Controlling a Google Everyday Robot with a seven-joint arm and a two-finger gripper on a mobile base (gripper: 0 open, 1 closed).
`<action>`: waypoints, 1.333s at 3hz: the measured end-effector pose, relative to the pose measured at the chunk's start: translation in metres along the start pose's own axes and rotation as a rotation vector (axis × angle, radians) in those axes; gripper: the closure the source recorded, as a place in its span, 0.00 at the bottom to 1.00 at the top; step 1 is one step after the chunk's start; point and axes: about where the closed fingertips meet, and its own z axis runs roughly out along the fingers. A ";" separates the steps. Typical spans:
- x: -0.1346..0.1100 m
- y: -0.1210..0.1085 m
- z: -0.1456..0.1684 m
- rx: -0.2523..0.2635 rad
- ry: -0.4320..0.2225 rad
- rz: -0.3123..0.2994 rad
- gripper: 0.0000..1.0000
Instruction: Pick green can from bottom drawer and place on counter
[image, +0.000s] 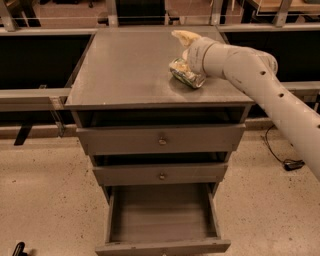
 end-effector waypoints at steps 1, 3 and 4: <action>0.003 -0.021 -0.007 0.043 0.001 0.006 0.64; 0.052 -0.042 -0.038 0.093 0.121 0.060 0.86; 0.057 -0.041 -0.040 0.093 0.132 0.081 0.63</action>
Offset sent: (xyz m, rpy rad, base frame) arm 0.0081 -0.0654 0.0466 0.0904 -0.0575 -0.1433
